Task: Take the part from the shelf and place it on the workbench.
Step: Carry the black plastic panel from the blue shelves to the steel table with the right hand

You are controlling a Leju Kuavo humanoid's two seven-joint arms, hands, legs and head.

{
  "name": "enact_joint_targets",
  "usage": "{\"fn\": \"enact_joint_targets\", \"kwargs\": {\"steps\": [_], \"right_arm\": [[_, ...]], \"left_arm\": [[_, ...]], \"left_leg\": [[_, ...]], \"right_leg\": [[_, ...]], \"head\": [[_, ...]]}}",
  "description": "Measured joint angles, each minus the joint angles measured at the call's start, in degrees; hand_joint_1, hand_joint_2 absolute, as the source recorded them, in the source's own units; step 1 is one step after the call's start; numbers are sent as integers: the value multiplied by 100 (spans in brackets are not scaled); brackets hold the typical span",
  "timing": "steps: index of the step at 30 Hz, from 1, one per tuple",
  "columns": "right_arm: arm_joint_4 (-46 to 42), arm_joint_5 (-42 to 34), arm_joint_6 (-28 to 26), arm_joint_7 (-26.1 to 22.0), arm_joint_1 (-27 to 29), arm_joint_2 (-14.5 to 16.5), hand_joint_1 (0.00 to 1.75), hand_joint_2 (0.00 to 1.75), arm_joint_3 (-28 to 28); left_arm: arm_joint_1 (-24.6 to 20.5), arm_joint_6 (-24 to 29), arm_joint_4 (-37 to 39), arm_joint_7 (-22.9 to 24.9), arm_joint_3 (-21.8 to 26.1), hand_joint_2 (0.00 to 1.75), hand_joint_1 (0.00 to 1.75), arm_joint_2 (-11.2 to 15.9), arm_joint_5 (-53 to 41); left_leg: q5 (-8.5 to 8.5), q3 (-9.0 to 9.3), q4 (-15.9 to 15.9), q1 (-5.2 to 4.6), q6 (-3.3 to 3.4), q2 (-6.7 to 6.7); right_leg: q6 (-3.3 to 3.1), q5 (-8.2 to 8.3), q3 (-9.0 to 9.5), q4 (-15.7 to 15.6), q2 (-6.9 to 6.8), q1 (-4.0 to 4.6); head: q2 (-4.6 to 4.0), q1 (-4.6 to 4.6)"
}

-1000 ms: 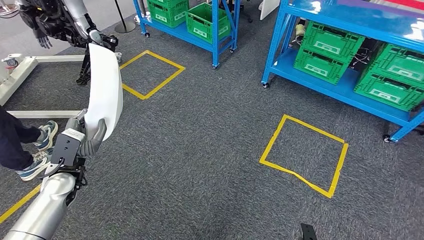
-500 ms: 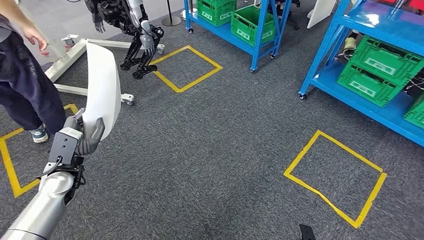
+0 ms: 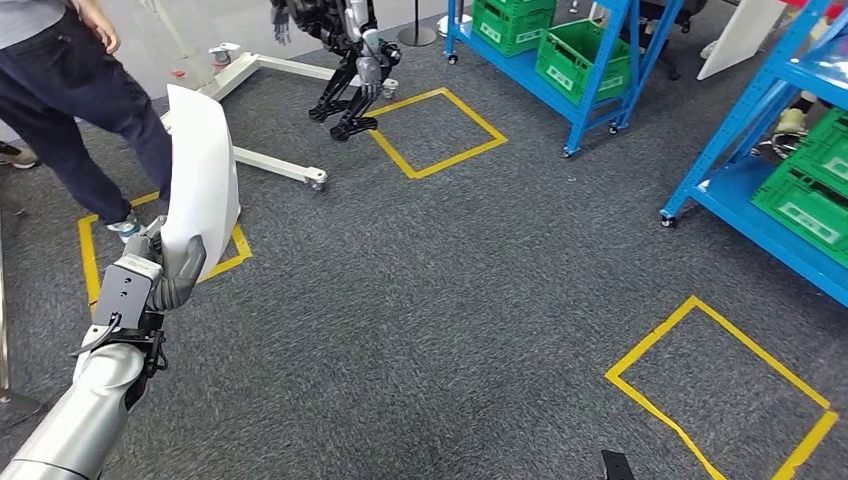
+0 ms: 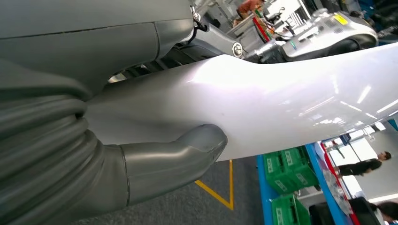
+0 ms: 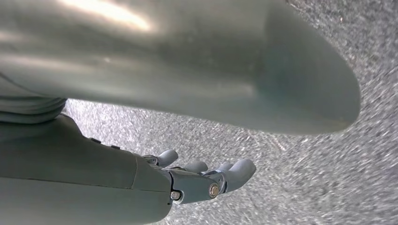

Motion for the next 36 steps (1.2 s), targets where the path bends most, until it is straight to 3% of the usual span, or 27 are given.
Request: {"fn": "enact_joint_targets", "kwargs": {"steps": [1,2,4,6,7,8,9,10,12,14,16,17,19,20,21,23,24,26,28,29,31,32,34,36], "right_arm": [[0,0,1,0,-7,0,0,0,0],[0,1,2,0,-14,1,0,0,1],[0,1,5,-1,-16,1,0,0,5],[0,0,7,1,5,-1,0,0,8],[0,0,7,2,17,-2,0,0,7],[0,0,7,2,23,-3,0,0,7],[0,-1,8,2,22,-3,0,0,8],[0,-2,9,1,19,-3,0,0,8],[2,-7,11,-1,12,-10,0,0,9],[3,-17,11,-4,8,-21,0,0,9],[2,-27,10,-17,4,-27,0,0,9],[2,-30,11,-28,-3,-28,0,0,9],[2,-32,10,-55,-9,-28,0,0,9],[2,-33,5,-66,-3,-26,0,0,9],[3,-34,-3,-72,9,-24,0,0,9],[4,-37,-23,-76,25,-18,0,0,8],[4,-39,-28,-78,24,-11,0,0,8],[3,-43,-34,-83,17,6,0,0,8],[3,-48,-37,-86,11,23,0,0,8],[4,-49,-40,-85,6,32,0,0,9],[3,-50,-50,-74,-6,52,0,0,9],[3,-50,-57,-68,-13,63,0,0,9],[2,-49,-69,-62,-23,81,0,0,9],[3,-49,-82,-61,-5,91,0,0,9]], "left_arm": [[-1,0,-4,0,1,175,175,18,1],[-4,1,-11,-3,2,175,175,32,2],[-21,2,-26,-6,3,175,175,38,4],[-30,2,-29,-6,3,175,175,22,9],[-23,2,-28,-6,3,175,175,15,10],[-16,2,-26,-4,3,175,175,10,13],[-11,1,-24,-3,3,175,175,9,17],[-10,1,-23,-2,2,175,175,9,27],[-18,0,-22,-2,-1,175,175,4,59],[-28,4,-15,-2,-3,175,175,5,81],[-38,10,2,-1,-4,175,175,28,91],[-44,15,9,-3,-4,175,175,43,95],[-65,46,20,-3,-5,175,175,63,101],[-67,76,24,-4,-7,175,175,64,103],[-57,107,27,-3,-10,175,175,60,105],[-2,152,38,-1,-20,175,175,50,105],[23,165,43,0,-27,175,175,47,101],[39,179,49,0,-37,175,175,39,87],[21,181,49,-2,-42,175,175,24,72],[12,182,50,-2,-42,175,175,20,62],[2,183,56,-2,-42,175,175,17,41],[-1,184,57,-2,-41,175,175,20,32],[-29,184,54,-5,-41,175,175,16,26],[-60,184,55,-7,-41,175,175,-12,25]], "left_leg": [[10,-6,-10,-3,47,-76],[26,-5,-27,-2,88,-146],[56,6,-62,15,162,-278],[62,-4,-62,9,197,-424],[62,-9,-58,2,204,-511],[61,-11,-51,-5,207,-604],[61,-12,-42,-11,206,-695],[60,-10,-32,-14,203,-783],[57,-18,-12,-16,176,-934],[72,-46,-19,-6,112,-1064],[108,-77,-59,8,30,-1191],[99,-99,-44,1,3,-1143],[-88,-264,275,-26,-29,-809],[-271,-420,618,-32,-36,-589],[-461,-612,1019,-31,-53,-454],[-645,-872,1567,-15,-87,-366],[-576,-847,1535,-8,-96,-343],[-218,-462,845,-3,-92,-197],[12,-62,118,-44,-26,52],[43,23,-44,-64,17,114],[54,23,-88,-82,99,6],[66,21,-97,-76,130,-66],[92,29,-122,-42,189,-203],[103,21,-125,-19,225,-339]], "right_leg": [[39,-9,17,-6,-53,-13],[75,-48,17,29,-9,-34],[123,-281,-131,390,305,-69],[135,-632,-512,1158,636,-74],[129,-720,-697,1482,697,-64],[115,-702,-812,1638,727,-53],[92,-564,-812,1548,745,-44],[63,-338,-695,1230,785,-38],[10,42,-360,425,1009,-28],[-21,153,-204,56,1146,-4],[-65,165,-192,29,1031,11],[-103,183,-176,-2,956,6],[-180,216,-149,-64,809,-12],[-206,216,-143,-77,736,-6],[-224,209,-143,-78,664,0],[-236,193,-144,-77,513,5],[-232,185,-140,-75,440,5],[-207,156,-108,-67,293,8],[-157,113,-71,-51,165,35],[-130,98,-58,-44,106,48],[-76,79,-39,-40,-22,56],[-42,55,-32,-20,-20,41],[25,-123,-124,241,252,5],[71,-479,-468,966,613,-22]], "head": [[0,5],[0,9],[0,26],[0,43],[0,47],[0,49],[0,50],[0,50],[0,51],[0,50],[0,48],[0,49],[0,21],[0,7],[0,-9],[0,-11],[0,-11],[0,-11],[0,-5],[0,1],[0,14],[0,15],[0,30],[0,52]]}}
